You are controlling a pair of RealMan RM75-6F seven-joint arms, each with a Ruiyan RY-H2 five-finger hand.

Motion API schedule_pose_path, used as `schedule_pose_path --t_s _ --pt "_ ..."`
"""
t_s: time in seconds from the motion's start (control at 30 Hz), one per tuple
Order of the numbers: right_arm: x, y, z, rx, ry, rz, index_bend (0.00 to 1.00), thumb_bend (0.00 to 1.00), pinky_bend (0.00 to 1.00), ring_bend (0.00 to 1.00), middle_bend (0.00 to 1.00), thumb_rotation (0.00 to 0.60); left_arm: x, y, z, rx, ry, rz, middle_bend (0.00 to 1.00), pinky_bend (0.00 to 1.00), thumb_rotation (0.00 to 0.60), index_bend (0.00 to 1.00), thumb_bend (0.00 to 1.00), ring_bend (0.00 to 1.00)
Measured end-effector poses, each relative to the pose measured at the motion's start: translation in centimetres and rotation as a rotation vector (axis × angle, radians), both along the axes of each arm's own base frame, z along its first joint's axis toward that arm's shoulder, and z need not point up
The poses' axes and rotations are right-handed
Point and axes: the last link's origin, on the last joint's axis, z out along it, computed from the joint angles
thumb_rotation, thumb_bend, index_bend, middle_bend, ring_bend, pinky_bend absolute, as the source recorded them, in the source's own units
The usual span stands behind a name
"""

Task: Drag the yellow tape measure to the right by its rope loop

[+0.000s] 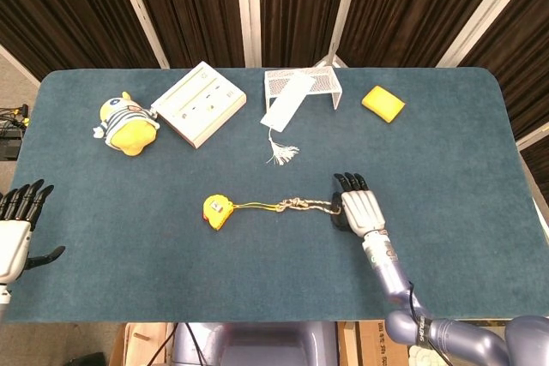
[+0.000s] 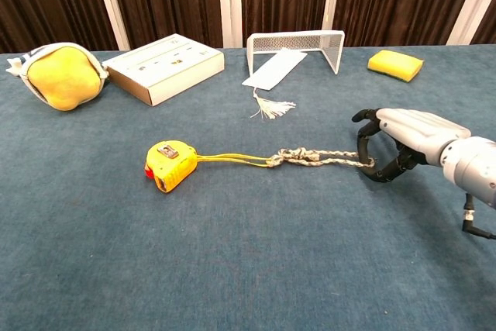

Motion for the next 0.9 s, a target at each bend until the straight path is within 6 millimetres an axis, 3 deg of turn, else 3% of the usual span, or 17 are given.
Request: schedule_pose_path --t_s 0.37,0.9 --pt "0.4 -0.2 3.1 -0.056 -0.105 -0.060 0.62 0.43 0.00 0.00 0.13 0.600 0.1 -0.1 0.0 0.002 0.003 -0.004 0.00 0.00 0.600 0.00 0.00 0.00" --pt "-1.8 -1.3 7.8 -0.180 -0.119 -0.153 0.62 0.43 0.00 0.00 0.13 0.600 0.3 -0.3 0.0 0.010 0.009 -0.012 0.00 0.00 0.600 0.00 0.00 0.00"
